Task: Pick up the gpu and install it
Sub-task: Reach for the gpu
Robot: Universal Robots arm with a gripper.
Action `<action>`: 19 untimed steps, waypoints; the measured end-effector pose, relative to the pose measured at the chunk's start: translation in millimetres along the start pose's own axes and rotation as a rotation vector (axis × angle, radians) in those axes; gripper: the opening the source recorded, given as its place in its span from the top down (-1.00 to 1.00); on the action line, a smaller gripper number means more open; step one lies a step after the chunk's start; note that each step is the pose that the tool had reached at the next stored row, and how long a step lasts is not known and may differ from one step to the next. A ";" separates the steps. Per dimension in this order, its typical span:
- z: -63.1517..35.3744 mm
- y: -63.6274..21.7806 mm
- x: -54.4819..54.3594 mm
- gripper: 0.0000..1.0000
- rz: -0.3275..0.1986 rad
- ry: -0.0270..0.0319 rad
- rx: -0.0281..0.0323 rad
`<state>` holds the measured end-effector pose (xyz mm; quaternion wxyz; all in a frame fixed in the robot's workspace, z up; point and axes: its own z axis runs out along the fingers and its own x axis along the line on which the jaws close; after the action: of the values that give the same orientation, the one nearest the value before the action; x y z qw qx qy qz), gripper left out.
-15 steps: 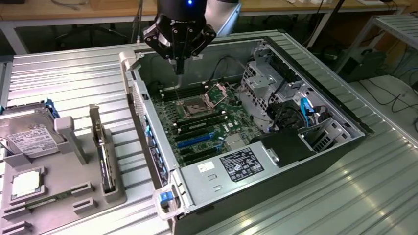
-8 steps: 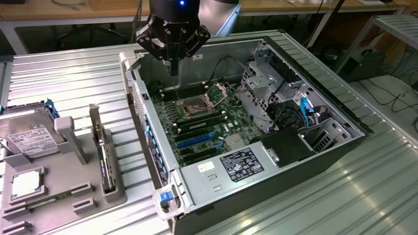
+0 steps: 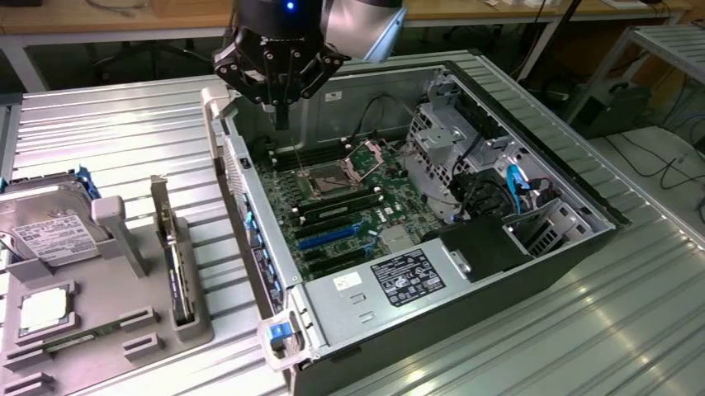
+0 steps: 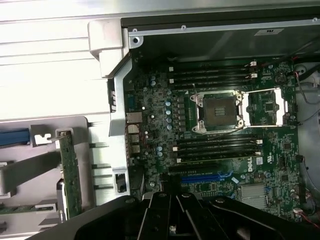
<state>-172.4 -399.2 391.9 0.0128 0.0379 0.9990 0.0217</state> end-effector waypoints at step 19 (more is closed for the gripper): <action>2.6 -1.6 19.4 0.79 0.001 0.0168 0.0012</action>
<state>-191.9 -399.1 388.8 0.0044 0.0381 0.9990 0.0214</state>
